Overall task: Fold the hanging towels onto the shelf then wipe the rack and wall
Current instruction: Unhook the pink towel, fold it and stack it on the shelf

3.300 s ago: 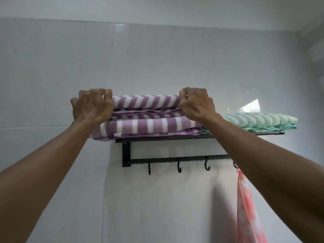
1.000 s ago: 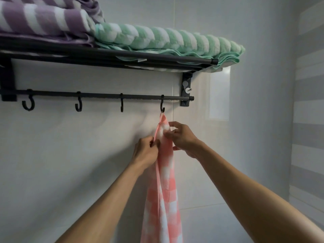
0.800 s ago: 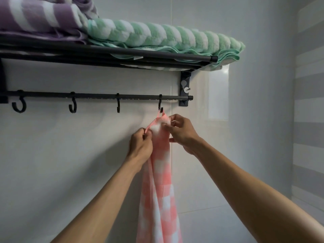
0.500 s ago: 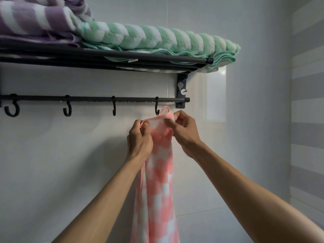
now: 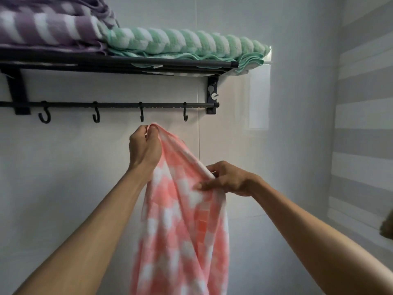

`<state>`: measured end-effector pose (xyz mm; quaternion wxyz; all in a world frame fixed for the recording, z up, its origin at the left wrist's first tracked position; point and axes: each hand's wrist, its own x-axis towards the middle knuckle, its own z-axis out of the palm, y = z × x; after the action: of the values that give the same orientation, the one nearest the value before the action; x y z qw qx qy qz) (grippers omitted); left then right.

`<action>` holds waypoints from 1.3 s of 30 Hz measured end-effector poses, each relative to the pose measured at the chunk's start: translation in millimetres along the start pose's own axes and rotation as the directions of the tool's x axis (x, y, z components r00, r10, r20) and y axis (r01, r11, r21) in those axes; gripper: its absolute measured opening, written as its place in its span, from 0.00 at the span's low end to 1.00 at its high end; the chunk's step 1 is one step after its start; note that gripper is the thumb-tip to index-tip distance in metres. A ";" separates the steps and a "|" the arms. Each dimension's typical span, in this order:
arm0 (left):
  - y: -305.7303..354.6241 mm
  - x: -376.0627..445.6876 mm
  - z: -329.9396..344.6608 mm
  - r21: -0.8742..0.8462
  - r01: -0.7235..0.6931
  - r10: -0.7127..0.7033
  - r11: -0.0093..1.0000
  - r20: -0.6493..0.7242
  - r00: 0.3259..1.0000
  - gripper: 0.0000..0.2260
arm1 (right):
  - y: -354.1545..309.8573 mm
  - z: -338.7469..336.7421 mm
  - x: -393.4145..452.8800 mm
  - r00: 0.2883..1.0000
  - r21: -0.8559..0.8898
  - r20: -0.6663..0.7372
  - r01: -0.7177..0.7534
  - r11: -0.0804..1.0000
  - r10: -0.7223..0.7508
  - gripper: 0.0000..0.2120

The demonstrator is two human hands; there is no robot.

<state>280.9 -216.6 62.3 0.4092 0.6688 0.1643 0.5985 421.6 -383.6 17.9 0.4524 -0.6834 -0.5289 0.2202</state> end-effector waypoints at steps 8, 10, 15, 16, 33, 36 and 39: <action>37.9 -56.9 -89.6 -0.020 0.194 -0.194 0.981 -0.223 0.955 0.15 | 85.6 9.7 -107.5 0.942 -0.546 -0.114 -0.325 0.772 0.315 0.12; 39.9 -76.1 -116.1 0.015 0.234 -0.225 0.972 -0.228 0.947 0.10 | 86.4 13.9 -130.4 0.946 -0.385 -0.244 -0.297 0.874 0.214 0.12; 57.8 -163.6 -135.2 0.165 0.244 -0.269 0.956 0.156 0.950 0.13 | 6.8 59.8 -164.6 0.970 0.052 -0.235 0.076 0.996 -0.062 0.13; 64.6 -184.8 -132.8 0.185 0.246 -0.292 0.951 0.281 0.914 0.20 | -16.9 72.9 -169.5 0.974 0.063 -0.193 0.129 0.990 -0.114 0.13; 133.7 -249.2 -267.8 0.083 0.378 -0.352 0.922 -0.227 0.908 0.08 | -12.4 156.8 -263.4 0.938 -0.219 0.169 -0.262 0.940 0.301 0.07; 136.8 -251.2 -277.6 0.094 0.385 -0.362 0.918 -0.200 0.911 0.08 | -43.2 203.1 -259.5 0.964 -0.032 0.193 -0.181 0.983 0.183 0.19; 138.2 -251.4 -279.7 0.116 0.390 -0.366 0.914 -0.183 0.912 0.07 | -85.8 258.1 -248.9 0.945 0.041 0.316 -0.102 0.994 0.084 0.25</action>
<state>-75.7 -381.4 -16.7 0.4518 0.6038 0.3670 0.5446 90.0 -511.0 -80.7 0.3708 -0.6509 -0.5547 0.3620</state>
